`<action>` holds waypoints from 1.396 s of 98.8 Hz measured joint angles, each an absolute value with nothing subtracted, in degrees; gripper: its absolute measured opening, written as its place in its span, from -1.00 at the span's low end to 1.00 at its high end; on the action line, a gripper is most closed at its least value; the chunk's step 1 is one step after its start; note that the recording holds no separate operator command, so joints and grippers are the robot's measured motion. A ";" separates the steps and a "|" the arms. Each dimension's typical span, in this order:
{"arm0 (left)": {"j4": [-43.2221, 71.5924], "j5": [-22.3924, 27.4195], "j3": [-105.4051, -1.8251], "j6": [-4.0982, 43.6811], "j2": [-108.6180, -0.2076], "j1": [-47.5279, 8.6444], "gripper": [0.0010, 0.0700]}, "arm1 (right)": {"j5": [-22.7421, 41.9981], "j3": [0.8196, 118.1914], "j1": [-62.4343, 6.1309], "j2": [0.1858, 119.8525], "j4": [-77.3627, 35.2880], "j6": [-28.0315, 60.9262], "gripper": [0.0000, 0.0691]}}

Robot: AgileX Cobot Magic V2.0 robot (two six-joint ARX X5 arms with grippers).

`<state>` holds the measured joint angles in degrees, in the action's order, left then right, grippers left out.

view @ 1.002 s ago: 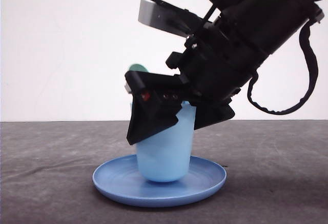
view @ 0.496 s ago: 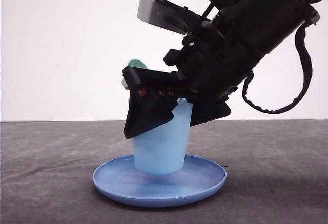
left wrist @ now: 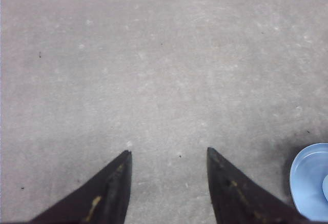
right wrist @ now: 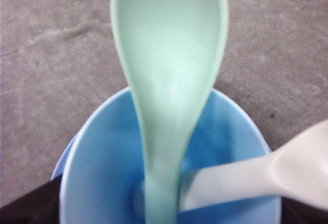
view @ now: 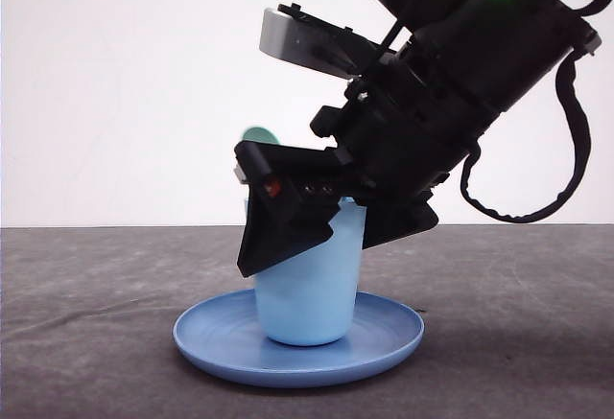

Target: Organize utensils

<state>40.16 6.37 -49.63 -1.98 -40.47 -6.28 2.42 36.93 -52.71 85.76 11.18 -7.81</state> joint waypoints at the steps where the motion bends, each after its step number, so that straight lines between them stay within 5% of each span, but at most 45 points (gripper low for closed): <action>1: 40.16 6.37 -49.63 -1.98 -40.47 -6.28 -0.23 | 2.42 36.93 -52.71 85.78 11.18 -7.81 0.34; 33: 40.14 6.37 -49.63 -1.98 -40.47 -6.28 -0.23 | 1.74 36.93 -52.71 86.15 11.14 -7.79 0.35; 53: 40.16 6.35 -49.63 -1.98 -40.47 -6.28 -0.23 | 1.45 36.93 -52.77 86.37 10.92 -7.81 0.97; 65: 40.16 6.37 -49.63 -1.98 -40.47 -6.28 -0.23 | 1.37 36.93 -52.77 86.17 8.99 -8.03 0.97; 112: 40.16 6.37 -49.63 -1.98 -40.47 -6.28 -0.23 | 1.74 37.34 -50.33 61.47 -27.57 -9.98 0.97; 138: 40.16 6.35 -49.63 -1.98 -40.47 -6.28 -0.23 | 4.69 37.41 -36.07 43.05 -41.15 -11.49 0.97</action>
<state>40.16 6.35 -49.63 -1.98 -40.47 -6.28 4.69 37.41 -36.07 43.05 -41.15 -11.49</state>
